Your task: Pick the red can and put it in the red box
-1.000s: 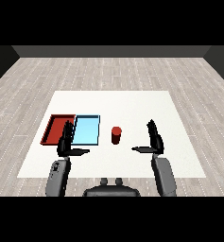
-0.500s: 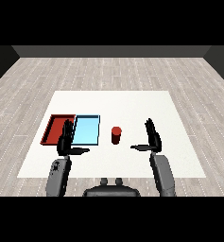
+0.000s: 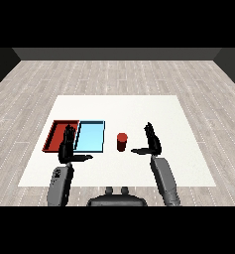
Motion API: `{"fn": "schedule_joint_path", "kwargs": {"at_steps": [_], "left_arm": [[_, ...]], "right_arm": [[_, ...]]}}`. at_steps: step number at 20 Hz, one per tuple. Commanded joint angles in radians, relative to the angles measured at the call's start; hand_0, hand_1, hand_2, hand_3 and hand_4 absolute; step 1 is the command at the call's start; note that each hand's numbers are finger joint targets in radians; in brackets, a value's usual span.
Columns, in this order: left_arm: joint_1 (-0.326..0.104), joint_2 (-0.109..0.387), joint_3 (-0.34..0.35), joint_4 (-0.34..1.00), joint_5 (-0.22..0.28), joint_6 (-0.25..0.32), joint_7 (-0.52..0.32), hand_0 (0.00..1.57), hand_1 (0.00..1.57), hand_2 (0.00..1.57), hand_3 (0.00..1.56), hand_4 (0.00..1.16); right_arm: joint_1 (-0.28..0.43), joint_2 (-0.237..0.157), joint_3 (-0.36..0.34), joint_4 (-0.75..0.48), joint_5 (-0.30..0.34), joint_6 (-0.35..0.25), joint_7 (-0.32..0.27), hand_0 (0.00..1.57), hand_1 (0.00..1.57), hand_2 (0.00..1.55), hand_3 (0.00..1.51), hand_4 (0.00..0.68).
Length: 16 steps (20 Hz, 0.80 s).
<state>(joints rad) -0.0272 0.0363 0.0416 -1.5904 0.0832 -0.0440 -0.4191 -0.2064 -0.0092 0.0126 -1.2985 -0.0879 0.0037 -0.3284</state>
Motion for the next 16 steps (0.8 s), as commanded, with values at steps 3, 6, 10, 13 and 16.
{"fn": "schedule_joint_path", "kwargs": {"at_steps": [3, 6, 10, 13, 16], "left_arm": [[-0.047, -0.002, 0.011, 0.000, 0.013, 0.014, 0.040, 0.00, 0.00, 0.00, 0.00, 0.00], [0.019, 0.032, 0.041, 0.005, 0.041, -0.043, -0.017, 0.00, 0.00, 0.00, 0.00, 0.00], [0.004, 0.016, 0.014, -0.023, 0.024, -0.027, 0.014, 0.00, 0.00, 0.00, 0.00, 0.00], [-0.018, 0.008, 0.026, 0.034, 0.026, -0.021, -0.015, 0.00, 0.00, 0.00, 0.00, 0.00], [-0.066, -0.016, 0.005, 0.082, -0.005, 0.013, -0.015, 0.00, 0.00, 0.00, 0.00, 0.00]], "right_arm": [[-0.028, 0.009, 0.048, -0.022, -0.022, -0.027, 0.086, 0.00, 0.00, 0.00, 0.00, 0.000], [-0.090, 0.009, 0.042, 0.172, -0.061, -0.017, -0.039, 0.00, 0.00, 0.00, 0.00, 0.000], [-0.081, 0.009, 0.146, 0.209, -0.107, -0.093, -0.092, 0.00, 0.00, 0.00, 0.00, 0.000], [-0.146, 0.009, 0.166, 0.283, -0.169, -0.087, -0.105, 0.00, 0.00, 0.00, 0.00, 0.000], [-0.167, 0.009, 0.136, 0.358, -0.182, -0.066, -0.133, 0.00, 0.00, 0.00, 0.00, 0.000]]}}
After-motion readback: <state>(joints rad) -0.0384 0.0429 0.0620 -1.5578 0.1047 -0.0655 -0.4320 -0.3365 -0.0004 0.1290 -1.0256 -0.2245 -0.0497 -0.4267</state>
